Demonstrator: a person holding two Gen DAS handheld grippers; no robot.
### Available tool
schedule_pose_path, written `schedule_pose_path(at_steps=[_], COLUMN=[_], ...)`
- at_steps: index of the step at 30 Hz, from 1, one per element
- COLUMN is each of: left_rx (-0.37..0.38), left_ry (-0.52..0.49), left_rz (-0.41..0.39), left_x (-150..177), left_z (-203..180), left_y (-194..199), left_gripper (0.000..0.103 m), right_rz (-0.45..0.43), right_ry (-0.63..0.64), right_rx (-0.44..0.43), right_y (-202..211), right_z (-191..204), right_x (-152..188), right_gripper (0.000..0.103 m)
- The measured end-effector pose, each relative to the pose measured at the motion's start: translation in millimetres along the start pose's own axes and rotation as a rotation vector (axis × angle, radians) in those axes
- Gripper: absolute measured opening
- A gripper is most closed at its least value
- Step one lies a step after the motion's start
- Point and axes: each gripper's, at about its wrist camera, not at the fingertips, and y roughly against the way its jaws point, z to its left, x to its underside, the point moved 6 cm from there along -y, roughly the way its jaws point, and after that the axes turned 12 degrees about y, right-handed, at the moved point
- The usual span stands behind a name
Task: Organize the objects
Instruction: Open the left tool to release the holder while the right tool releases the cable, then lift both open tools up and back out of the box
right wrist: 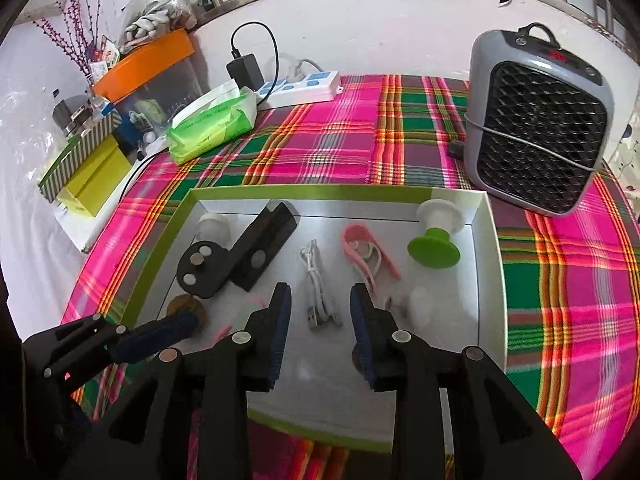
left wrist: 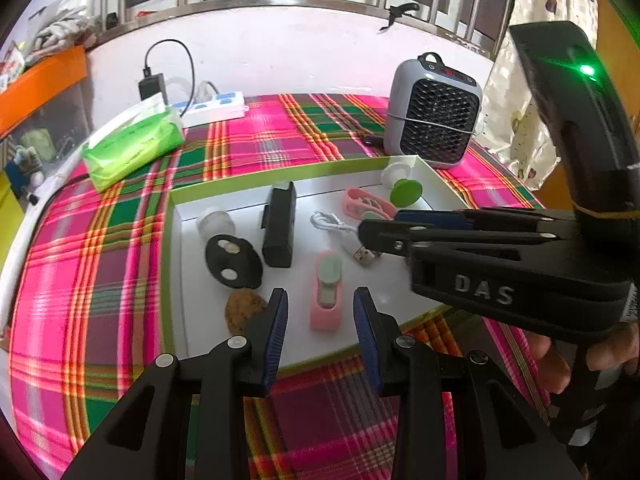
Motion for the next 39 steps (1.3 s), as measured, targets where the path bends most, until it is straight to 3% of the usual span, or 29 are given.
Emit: schedule_pose_path(at_steps=[16,19,27,39], left_rx=[-0.089,-0.113,-0.153,-0.180], left_ry=[0.038,0.044,0.053,0.073], left_rz=[-0.072,-0.090,-0.063,-0.016], left_x=[16,22,45,76], left_z=[15,17,21,25], left_y=[40,48,52,46], left_gripper=[0.032,0.032,0.032,0.032], right_rz=[-0.082,-0.092,-0.090,-0.019], right_ry=[0.013,0.017,-0.004,-0.015], right_rx=[0.107,0.133,0.172,0.200], right_y=[47,55,68,60], right_z=[13,16,20,20], right_x=[27,33,60,97], right_gripper=[0.032,0.036,0.049,0.049])
